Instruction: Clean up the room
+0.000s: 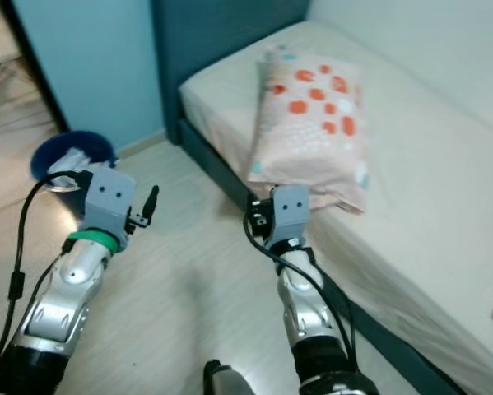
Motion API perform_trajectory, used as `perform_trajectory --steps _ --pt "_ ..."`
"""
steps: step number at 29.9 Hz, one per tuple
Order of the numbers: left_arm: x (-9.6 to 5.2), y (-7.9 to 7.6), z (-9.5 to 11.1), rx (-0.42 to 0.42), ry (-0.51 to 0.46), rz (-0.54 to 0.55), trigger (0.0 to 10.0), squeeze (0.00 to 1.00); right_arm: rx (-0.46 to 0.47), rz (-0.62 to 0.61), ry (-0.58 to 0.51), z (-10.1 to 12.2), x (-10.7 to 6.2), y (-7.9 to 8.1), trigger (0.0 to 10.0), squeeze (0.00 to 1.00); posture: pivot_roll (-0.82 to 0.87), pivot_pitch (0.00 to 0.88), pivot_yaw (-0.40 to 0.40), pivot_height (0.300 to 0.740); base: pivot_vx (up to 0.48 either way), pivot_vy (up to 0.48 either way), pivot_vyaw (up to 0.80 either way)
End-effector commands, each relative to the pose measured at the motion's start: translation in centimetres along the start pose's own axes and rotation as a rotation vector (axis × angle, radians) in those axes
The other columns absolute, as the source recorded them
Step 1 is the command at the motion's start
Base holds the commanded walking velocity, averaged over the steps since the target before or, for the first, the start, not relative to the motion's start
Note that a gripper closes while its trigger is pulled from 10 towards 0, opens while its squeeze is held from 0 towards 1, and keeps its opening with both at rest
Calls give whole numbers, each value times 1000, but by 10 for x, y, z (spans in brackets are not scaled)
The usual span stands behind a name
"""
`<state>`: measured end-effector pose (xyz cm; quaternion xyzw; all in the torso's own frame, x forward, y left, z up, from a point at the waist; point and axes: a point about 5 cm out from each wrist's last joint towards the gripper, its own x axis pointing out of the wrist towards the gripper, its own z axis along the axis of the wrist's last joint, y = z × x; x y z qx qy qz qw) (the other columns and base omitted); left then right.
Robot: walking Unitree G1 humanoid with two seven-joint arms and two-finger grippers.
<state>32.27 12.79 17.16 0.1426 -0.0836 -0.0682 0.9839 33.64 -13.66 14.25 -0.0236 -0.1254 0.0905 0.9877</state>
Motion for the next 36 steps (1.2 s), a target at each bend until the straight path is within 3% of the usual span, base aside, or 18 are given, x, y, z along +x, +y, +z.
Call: perform_trajectory --steps 1,11,20,24,29,36 --pt "-2 4 -1 14 -7 -4 10000 0 27 10 4 -1 -2 3 10000 0 -28 87 1 730 0 0 -800" --pt "6 2 14 8 -83 -34 10000 0 84 -16 -19 3 -3 -1 10000 0 -47 74 12 730 0 0 -800" --pt "7 -3 15 -27 -94 -54 10000 0 83 -27 -9 2 -5 -4 10000 0 -47 69 10 730 0 0 -800" --pt "8 -1 10 3 -72 -16 10000 0 59 -9 -8 2 -3 -2 10000 0 -42 64 8 730 122 0 -763" --pt "12 9 3 36 -26 85 10000 0 40 39 -29 5 -2 7 10000 0 -38 61 6 730 480 0 0" --pt "13 13 2 44 -27 103 10000 0 30 63 -42 8 -2 11 10000 0 -38 64 11 730 480 0 0"
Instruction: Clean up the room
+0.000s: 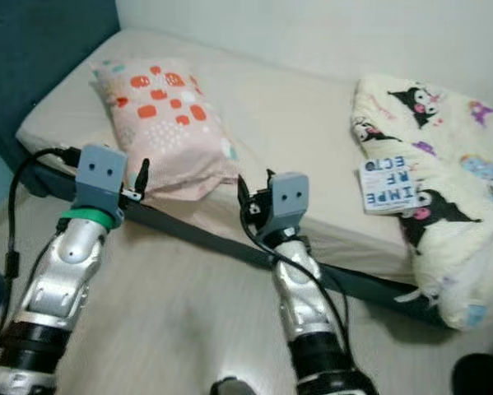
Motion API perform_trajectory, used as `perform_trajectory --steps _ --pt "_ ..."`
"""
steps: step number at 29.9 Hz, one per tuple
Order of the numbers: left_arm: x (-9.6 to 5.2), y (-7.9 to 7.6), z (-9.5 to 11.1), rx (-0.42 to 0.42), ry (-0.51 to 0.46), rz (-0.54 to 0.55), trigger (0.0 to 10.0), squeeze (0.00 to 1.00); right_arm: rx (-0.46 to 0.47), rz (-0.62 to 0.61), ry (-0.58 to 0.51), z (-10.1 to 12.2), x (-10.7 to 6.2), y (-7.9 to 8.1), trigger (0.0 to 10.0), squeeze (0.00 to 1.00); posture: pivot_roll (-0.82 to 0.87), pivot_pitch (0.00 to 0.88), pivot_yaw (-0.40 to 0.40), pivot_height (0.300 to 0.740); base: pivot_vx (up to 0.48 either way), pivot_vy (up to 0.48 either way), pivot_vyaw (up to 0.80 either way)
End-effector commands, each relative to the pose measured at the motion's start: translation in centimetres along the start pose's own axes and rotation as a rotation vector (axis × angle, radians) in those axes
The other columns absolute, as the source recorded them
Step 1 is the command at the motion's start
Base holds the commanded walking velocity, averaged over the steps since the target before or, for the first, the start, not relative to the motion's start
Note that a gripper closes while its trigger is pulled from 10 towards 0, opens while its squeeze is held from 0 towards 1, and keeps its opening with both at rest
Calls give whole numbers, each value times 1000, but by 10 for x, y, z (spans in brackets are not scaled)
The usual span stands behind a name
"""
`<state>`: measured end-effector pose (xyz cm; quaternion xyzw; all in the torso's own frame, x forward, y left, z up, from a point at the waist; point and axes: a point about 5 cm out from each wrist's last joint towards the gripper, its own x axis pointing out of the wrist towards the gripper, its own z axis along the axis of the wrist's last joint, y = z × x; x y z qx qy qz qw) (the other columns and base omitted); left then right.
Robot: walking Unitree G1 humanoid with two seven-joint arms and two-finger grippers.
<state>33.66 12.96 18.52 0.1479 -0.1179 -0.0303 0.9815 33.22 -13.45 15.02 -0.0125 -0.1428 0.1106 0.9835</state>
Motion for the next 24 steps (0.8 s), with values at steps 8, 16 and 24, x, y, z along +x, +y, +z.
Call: perform_trajectory --steps 8,16,24 --pt "-1 5 -8 32 32 34 10000 0 -40 42 14 -4 -1 11 10000 0 -36 68 12 730 480 0 99" --pt "1 14 -11 58 52 111 10000 0 -31 62 13 -4 0 13 10000 0 -30 70 9 730 472 0 790" --pt "1 17 -12 71 54 135 10000 0 -24 76 6 -3 -1 16 10000 0 -28 71 10 730 472 0 745"
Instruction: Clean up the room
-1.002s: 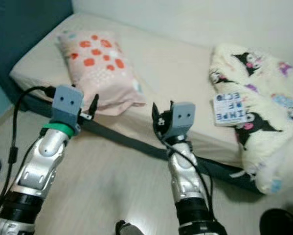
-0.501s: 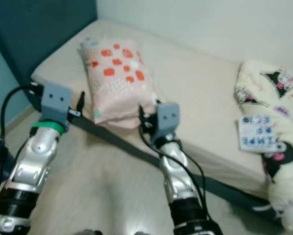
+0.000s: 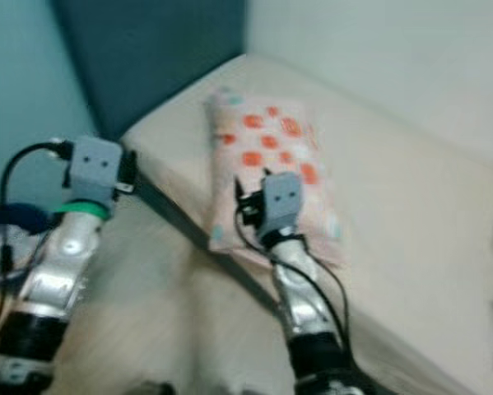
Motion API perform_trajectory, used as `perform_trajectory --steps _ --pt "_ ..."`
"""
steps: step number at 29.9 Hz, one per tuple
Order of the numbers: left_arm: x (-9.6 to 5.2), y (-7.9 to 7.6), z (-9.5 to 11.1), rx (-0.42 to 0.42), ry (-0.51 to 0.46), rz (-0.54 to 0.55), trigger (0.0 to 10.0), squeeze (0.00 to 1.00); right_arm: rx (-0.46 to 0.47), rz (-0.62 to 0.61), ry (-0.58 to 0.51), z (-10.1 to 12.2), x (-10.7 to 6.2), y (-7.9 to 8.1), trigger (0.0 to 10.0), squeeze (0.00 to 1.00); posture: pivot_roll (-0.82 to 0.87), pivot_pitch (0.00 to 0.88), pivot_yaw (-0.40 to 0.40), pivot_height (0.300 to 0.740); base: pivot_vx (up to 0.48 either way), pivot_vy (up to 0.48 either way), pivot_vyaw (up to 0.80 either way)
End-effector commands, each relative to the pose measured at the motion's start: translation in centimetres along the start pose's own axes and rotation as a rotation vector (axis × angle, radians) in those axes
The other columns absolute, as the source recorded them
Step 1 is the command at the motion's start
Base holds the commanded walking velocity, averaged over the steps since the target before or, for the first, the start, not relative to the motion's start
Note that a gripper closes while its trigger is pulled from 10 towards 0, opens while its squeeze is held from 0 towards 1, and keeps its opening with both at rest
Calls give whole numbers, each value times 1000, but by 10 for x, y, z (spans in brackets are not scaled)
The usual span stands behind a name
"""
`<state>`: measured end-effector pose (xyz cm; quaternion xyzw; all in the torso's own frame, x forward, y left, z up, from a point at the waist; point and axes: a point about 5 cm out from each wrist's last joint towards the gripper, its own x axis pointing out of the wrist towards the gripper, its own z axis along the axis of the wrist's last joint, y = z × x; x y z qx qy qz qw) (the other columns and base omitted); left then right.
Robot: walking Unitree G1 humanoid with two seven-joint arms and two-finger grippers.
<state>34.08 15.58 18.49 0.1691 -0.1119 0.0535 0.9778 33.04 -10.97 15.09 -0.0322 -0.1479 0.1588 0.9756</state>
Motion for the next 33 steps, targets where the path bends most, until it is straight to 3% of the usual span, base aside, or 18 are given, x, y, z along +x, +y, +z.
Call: perform_trajectory --steps 1,8,17,33 --pt "-2 -8 -3 10 16 -23 10000 0 3 -26 16 -4 -5 -8 10000 0 -28 71 10 730 472 0 644" --pt "-1 -8 -3 15 17 -16 10000 0 26 -7 13 -4 -5 -5 10000 0 -28 71 10 730 472 0 0" --pt "-1 -8 -3 18 16 -11 10000 0 25 7 7 -4 -6 -3 10000 0 -27 71 12 730 472 0 667" --pt "0 -9 -2 20 14 -14 10000 0 48 -11 1 -3 -6 -5 10000 0 -29 72 16 730 471 0 0"
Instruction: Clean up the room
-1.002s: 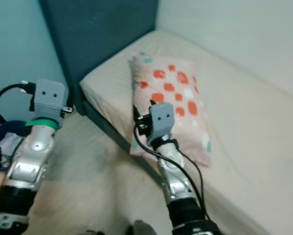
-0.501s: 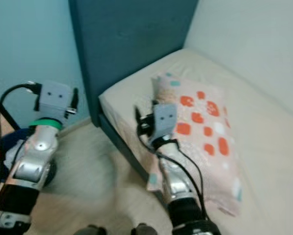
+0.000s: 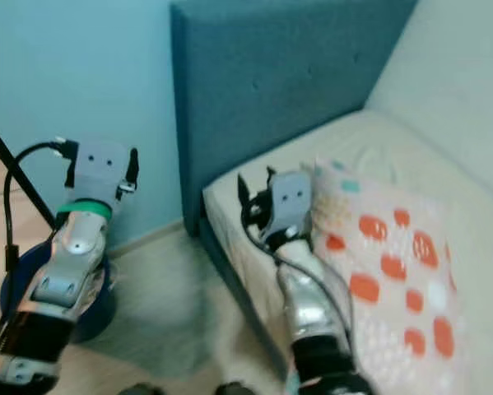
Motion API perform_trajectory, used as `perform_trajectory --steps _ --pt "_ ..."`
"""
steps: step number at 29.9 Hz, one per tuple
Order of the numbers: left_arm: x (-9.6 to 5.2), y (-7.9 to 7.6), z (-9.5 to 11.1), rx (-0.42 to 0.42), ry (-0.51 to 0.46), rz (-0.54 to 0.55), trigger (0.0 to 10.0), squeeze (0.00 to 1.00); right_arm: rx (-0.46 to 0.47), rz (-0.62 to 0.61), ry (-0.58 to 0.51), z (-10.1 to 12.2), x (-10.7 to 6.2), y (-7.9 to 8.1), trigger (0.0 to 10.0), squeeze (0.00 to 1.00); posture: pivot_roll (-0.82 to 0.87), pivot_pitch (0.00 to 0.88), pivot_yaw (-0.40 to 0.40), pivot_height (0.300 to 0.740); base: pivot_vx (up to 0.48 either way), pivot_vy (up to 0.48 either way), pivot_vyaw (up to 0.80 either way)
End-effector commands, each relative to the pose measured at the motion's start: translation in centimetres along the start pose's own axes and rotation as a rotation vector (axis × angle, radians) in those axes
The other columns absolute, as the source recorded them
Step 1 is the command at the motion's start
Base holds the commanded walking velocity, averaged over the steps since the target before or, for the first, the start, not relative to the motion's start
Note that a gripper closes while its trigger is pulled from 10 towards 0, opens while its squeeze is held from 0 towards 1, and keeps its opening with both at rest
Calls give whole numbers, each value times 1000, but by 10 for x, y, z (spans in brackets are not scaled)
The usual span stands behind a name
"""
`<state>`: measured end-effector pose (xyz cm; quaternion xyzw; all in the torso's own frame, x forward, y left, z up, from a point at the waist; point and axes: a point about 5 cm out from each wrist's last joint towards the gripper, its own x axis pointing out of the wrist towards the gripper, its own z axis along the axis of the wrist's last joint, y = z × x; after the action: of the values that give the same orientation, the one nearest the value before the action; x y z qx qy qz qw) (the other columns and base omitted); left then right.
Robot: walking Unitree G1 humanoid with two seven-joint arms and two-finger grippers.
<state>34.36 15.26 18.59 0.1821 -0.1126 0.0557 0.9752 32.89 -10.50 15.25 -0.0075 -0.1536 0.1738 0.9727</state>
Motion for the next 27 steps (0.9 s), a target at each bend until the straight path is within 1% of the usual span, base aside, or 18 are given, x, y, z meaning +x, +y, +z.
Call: perform_trajectory --steps 1,4,9,13,14,17,20,22,27 --pt "-3 -6 -4 -6 16 -16 10000 0 -3 -34 21 -5 -7 -10 10000 0 -29 72 16 730 469 0 0" --pt "-3 -7 -4 -9 17 -22 10000 0 -4 -41 24 -5 -7 -11 10000 0 -27 71 17 730 451 0 0" --pt "-4 -12 -3 -23 14 -58 10000 0 3 -64 37 -7 -6 -14 10000 0 -27 70 18 730 0 0 -108" --pt "-5 -17 0 -38 -5 -90 10000 0 9 -73 42 -8 -6 -15 10000 0 -28 69 19 730 0 0 -747" --pt "-7 -21 5 -67 -27 -120 10000 0 18 -81 43 -8 -6 -16 10000 0 -30 68 20 730 0 0 -788" --pt "-7 -23 6 -77 -33 -132 10000 0 22 -84 44 -8 -6 -17 10000 0 -30 67 20 730 0 0 -788" --pt "-7 -24 7 -89 -35 -144 10000 0 26 -87 43 -8 -6 -17 10000 0 -31 66 21 730 0 0 -788" --pt "-8 -27 7 -118 -10 -166 10000 0 37 -93 39 -7 -5 -18 10000 0 -30 63 22 730 0 0 -788" --pt "-8 -27 7 -119 -10 -175 10000 0 46 -96 32 -5 -4 -18 10000 0 -30 61 23 730 0 0 -788"
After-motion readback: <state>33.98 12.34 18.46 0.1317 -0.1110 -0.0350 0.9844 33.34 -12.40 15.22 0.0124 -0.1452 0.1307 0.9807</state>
